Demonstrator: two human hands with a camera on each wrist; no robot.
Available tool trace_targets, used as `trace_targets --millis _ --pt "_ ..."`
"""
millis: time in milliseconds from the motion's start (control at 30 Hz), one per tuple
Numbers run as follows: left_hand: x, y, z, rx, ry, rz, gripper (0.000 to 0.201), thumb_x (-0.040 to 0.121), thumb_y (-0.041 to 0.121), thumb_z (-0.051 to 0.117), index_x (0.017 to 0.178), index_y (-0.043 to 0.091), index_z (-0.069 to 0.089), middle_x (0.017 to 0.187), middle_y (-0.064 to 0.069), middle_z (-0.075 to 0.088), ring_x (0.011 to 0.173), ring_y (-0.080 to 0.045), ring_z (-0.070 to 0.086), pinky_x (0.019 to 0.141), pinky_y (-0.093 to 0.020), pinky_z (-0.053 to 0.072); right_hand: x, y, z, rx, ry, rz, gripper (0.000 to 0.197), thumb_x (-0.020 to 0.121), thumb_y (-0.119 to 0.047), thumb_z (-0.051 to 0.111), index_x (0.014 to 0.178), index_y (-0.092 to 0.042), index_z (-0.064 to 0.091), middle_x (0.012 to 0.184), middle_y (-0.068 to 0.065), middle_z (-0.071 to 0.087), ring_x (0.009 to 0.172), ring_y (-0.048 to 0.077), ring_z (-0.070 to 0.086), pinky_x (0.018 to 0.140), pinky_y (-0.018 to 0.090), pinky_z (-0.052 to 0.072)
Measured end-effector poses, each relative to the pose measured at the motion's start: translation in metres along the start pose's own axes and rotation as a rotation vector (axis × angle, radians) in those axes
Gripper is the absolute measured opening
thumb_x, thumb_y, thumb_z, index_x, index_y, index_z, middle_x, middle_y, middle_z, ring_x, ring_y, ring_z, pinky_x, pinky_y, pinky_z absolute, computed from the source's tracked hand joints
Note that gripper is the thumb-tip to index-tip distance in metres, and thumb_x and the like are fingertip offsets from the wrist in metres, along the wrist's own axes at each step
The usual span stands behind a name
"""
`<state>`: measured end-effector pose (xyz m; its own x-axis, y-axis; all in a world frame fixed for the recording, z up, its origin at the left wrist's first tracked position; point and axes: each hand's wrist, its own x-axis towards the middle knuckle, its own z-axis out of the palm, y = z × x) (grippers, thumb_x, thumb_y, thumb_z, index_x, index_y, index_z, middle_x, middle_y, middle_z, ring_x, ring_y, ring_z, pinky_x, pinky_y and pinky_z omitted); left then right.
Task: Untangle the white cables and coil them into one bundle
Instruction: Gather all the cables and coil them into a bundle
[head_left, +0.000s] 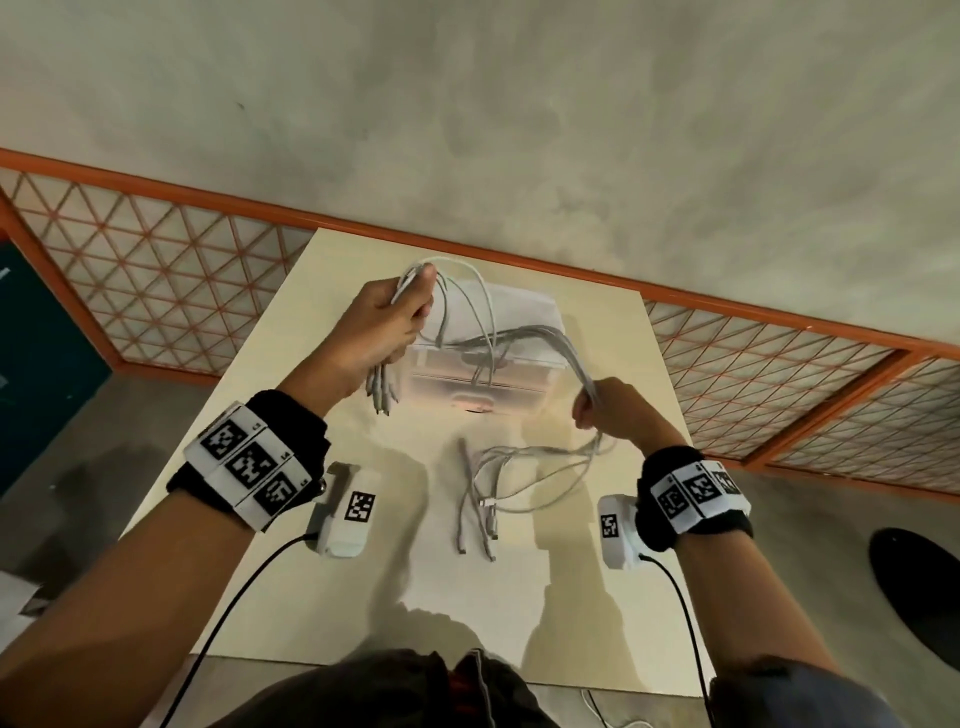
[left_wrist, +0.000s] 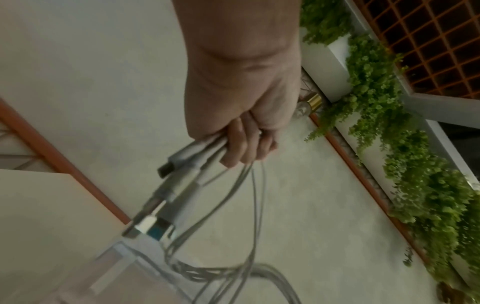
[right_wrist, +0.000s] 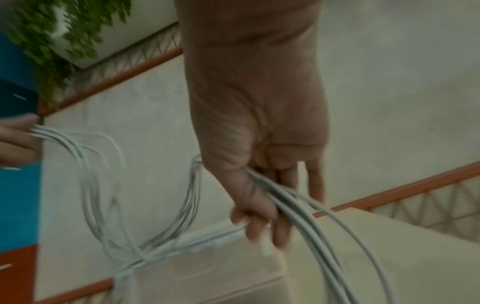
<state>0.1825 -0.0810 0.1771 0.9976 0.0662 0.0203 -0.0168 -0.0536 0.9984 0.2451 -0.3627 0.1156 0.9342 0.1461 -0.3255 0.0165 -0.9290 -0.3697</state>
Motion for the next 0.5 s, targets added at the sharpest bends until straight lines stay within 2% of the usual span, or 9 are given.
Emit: trace_targets --millis 33,67,133,200,233,300,367,433,500 --pt "-0.001 0.001 -0.001 -0.019 -0.054 -0.023 0.043 0.097 0.048 0.041 0.065 0.019 0.041 0.047 0.011 0.031 0.036 -0.004 0.018 0.037 -0.017 0.015 0.0 0.006 0.0 -0.084 -0.068 0.074 0.012 0.08 -0.004 0.065 0.092 -0.006 0.069 0.097 0.012 0.071 0.097 0.028 0.065 0.074 0.024 0.045" --pt "-0.002 0.001 -0.001 -0.022 -0.11 -0.046 0.044 0.096 0.051 0.038 0.065 0.019 0.038 0.046 0.011 0.026 0.037 -0.005 0.016 0.037 -0.017 0.013 -0.001 0.009 0.0 -0.181 -0.13 0.148 0.037 0.078 -0.01 0.072 0.112 0.0 0.061 0.116 0.016 0.065 0.109 0.03 0.061 0.078 0.026 0.044" --pt "-0.004 0.002 0.002 -0.026 -0.234 -0.114 0.049 0.095 0.057 0.031 0.065 0.02 0.037 0.045 0.009 0.022 0.036 -0.005 0.012 0.038 -0.019 0.008 -0.008 0.002 -0.003 -0.259 -0.207 0.211 0.092 0.072 -0.029 0.081 0.14 0.005 0.029 0.143 0.021 0.043 0.128 0.033 0.046 0.094 0.032 0.042" --pt "-0.006 0.0 0.008 -0.053 -0.36 -0.183 0.05 0.097 0.055 0.027 0.064 0.019 0.036 0.044 0.01 0.021 0.036 -0.005 0.01 0.037 -0.018 0.007 -0.02 -0.018 -0.012 -0.2 -0.181 0.086 0.128 0.068 -0.045 0.08 0.147 0.004 -0.006 0.158 0.022 0.014 0.143 0.033 0.025 0.114 0.04 0.029" --pt "-0.007 -0.002 0.011 -0.042 -0.42 -0.197 0.049 0.099 0.052 0.026 0.064 0.019 0.036 0.044 0.01 0.02 0.036 -0.005 0.009 0.036 -0.017 0.008 -0.025 -0.031 -0.016 -0.096 -0.141 -0.019 0.133 0.066 -0.049 0.08 0.148 -0.002 -0.014 0.16 0.016 0.004 0.147 0.03 0.014 0.118 0.041 0.02" --pt "-0.01 -0.003 0.018 0.02 -0.52 -0.201 0.047 0.099 0.049 0.027 0.063 0.02 0.036 0.047 0.008 0.02 0.038 -0.006 0.009 0.036 -0.019 0.008 -0.037 -0.058 -0.02 0.163 -0.079 -0.283 0.124 0.064 -0.046 0.082 0.153 -0.021 -0.002 0.162 0.001 0.004 0.148 0.018 0.006 0.119 0.036 0.014" --pt "-0.013 -0.001 0.023 0.056 -0.577 -0.197 0.047 0.098 0.049 0.03 0.063 0.02 0.037 0.048 0.007 0.02 0.039 -0.007 0.009 0.038 -0.022 0.007 -0.041 -0.077 -0.018 0.378 -0.101 -0.479 0.087 0.074 -0.037 0.078 0.147 -0.027 0.031 0.154 -0.002 0.033 0.14 0.01 0.031 0.111 0.023 0.029" --pt "-0.015 0.003 0.022 0.052 -0.586 -0.188 0.046 0.098 0.049 0.031 0.063 0.019 0.038 0.048 0.007 0.02 0.039 -0.007 0.009 0.039 -0.022 0.008 -0.042 -0.089 -0.015 0.476 -0.152 -0.562 0.039 0.087 -0.026 0.067 0.122 -0.01 0.06 0.117 0.01 0.067 0.111 0.021 0.062 0.093 0.025 0.045" --pt "-0.015 0.006 0.015 0.021 -0.564 -0.186 0.045 0.098 0.05 0.03 0.065 0.02 0.039 0.048 0.009 0.019 0.038 -0.006 0.009 0.036 -0.019 0.009 -0.041 -0.089 -0.01 0.577 -0.19 -0.57 0.028 0.093 -0.023 0.059 0.088 0.004 0.064 0.076 0.015 0.068 0.085 0.031 0.069 0.079 0.027 0.051"
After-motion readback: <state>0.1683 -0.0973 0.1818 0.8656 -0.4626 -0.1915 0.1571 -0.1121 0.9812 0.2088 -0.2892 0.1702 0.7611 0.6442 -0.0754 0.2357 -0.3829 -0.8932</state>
